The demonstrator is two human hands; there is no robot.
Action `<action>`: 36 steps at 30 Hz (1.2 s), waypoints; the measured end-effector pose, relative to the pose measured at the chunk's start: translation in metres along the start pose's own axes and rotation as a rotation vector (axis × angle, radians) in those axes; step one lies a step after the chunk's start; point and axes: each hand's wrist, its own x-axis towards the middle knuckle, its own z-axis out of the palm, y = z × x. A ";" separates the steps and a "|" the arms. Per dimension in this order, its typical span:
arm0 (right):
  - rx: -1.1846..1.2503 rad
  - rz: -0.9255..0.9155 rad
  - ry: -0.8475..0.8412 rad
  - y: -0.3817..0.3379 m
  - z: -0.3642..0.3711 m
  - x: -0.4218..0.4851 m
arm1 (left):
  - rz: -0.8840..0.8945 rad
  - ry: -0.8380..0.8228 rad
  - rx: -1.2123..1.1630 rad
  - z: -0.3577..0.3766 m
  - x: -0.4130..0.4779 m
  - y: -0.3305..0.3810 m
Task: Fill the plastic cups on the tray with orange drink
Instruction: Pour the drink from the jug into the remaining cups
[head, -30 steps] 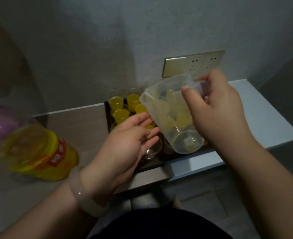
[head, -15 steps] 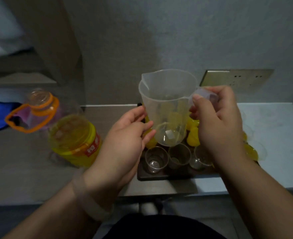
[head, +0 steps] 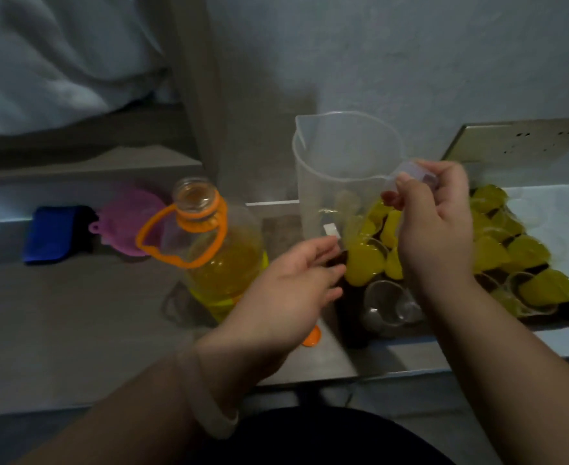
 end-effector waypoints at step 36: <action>-0.228 0.357 0.127 0.063 0.050 -0.082 | 0.996 -0.468 1.194 -0.115 -0.006 -0.028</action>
